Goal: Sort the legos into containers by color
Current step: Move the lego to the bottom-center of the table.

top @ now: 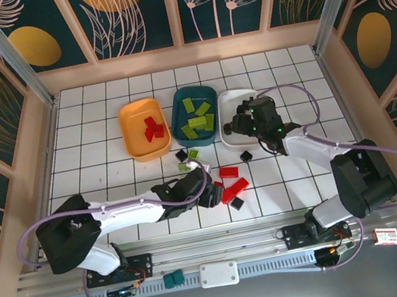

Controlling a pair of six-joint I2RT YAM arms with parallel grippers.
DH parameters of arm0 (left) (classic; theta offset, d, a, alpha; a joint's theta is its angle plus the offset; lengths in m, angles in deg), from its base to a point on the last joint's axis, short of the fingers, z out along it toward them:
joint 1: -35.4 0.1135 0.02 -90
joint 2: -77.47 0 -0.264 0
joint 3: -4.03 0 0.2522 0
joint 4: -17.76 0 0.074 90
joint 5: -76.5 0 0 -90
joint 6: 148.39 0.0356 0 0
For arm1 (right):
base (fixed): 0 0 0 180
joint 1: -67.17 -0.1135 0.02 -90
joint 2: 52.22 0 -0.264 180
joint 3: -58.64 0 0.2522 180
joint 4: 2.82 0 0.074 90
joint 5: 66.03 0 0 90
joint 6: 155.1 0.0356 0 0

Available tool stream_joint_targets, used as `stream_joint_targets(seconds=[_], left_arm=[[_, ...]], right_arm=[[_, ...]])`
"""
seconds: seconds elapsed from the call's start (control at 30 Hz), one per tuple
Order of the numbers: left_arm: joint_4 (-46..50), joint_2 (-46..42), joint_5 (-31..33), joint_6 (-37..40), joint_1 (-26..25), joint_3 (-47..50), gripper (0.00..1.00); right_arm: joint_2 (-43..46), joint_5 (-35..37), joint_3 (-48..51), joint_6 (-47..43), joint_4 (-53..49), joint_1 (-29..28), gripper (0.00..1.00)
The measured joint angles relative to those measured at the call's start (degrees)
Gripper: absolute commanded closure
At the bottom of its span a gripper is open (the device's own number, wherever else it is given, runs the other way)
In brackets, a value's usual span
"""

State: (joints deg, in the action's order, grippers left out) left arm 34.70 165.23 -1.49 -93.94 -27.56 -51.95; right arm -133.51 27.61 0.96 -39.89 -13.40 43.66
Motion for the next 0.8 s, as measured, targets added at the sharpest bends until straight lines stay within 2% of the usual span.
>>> stream_joint_targets(seconds=[0.27,0.43,0.6,0.8], left_arm=[[1.0,6.9,3.7,1.0,0.0,-4.3,0.34],[0.9,7.0,5.1,0.3,-0.1,-4.0,0.36],[0.1,2.6,6.6,-1.2,1.5,1.2,0.36],[1.6,-2.1,7.7,-2.3,3.9,5.2,0.37]], right_arm=[[4.8,-0.2,2.8,0.6,-0.1,0.0,0.34],[9.7,-0.3,4.4,0.6,-0.7,-1.8,0.34],[14.9,0.0,5.4,0.5,-2.1,-8.6,0.34],[16.2,1.0,6.1,0.4,-4.6,-17.7,0.34]])
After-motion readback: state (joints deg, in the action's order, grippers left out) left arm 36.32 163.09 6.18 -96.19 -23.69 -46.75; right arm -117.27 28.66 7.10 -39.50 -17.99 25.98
